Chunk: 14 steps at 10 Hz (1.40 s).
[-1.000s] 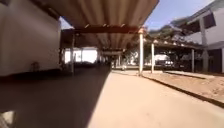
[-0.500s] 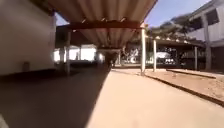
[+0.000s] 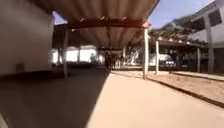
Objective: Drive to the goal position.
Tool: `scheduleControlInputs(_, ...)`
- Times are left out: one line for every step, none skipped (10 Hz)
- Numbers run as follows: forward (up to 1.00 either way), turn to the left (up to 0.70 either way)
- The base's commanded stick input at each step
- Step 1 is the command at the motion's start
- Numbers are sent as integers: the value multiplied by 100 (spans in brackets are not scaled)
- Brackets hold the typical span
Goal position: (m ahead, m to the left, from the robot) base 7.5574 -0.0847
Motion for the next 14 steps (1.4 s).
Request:
scheduleControlInputs(85,0)
scheduleControlInputs(85,0)
scheduleControlInputs(85,0)
scheduleControlInputs(85,0)
scheduleControlInputs(85,0)
scheduleControlInputs(85,0)
scheduleControlInputs(85,0)
scheduleControlInputs(85,0)
scheduleControlInputs(85,0)
scheduleControlInputs(85,0)
scheduleControlInputs(85,0)
scheduleControlInputs(85,0)
scheduleControlInputs(85,0)
scheduleControlInputs(85,0)
